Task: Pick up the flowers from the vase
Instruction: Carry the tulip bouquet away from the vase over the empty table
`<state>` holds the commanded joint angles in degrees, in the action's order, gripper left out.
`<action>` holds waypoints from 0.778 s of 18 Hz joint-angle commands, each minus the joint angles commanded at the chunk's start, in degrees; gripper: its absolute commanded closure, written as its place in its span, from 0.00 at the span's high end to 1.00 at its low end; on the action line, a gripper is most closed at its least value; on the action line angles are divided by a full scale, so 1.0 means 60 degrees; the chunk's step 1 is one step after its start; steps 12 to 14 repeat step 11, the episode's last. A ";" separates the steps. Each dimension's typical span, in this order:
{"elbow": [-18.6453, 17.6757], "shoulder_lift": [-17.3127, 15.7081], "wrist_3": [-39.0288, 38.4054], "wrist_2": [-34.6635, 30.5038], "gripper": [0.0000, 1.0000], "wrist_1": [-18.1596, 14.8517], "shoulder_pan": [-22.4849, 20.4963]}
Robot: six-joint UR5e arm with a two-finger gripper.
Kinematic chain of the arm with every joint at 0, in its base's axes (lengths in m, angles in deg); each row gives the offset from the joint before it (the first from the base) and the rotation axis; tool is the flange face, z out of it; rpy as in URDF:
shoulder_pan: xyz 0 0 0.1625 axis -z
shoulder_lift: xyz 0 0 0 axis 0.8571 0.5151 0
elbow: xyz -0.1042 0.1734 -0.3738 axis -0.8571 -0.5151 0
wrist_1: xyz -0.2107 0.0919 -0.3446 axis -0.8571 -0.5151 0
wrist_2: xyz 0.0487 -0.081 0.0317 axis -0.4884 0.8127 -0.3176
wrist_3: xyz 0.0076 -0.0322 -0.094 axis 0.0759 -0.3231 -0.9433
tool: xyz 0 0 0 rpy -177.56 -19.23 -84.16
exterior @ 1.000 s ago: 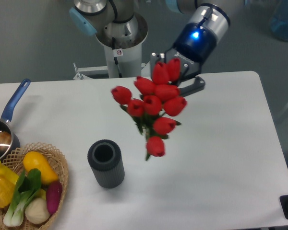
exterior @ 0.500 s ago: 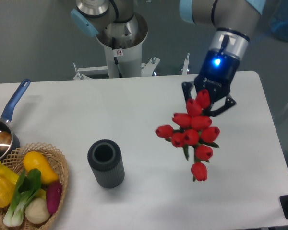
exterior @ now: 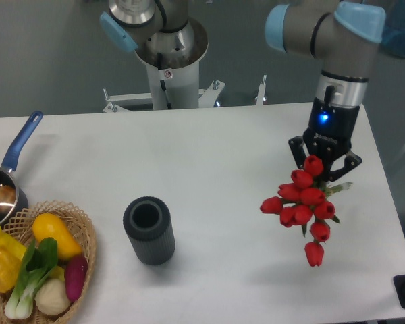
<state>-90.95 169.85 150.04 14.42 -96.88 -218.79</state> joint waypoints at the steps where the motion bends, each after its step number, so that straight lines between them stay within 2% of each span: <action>1: 0.0015 0.0088 0.0087 -0.0497 0.10 0.0000 0.0103; 3: 0.0219 0.0249 0.0132 -0.1348 0.09 -0.0087 0.0395; 5: 0.0540 0.0308 0.0132 -0.2139 0.08 -0.0787 0.0572; 7: 0.1052 0.0557 0.0147 -0.2464 0.07 -0.1535 0.0645; 9: 0.1332 0.0689 0.0220 -0.2742 0.07 -0.2005 0.0704; 11: 0.1362 0.0690 0.0439 -0.3268 0.06 -0.2240 0.0777; 14: 0.1362 0.0690 0.0439 -0.3268 0.06 -0.2240 0.0777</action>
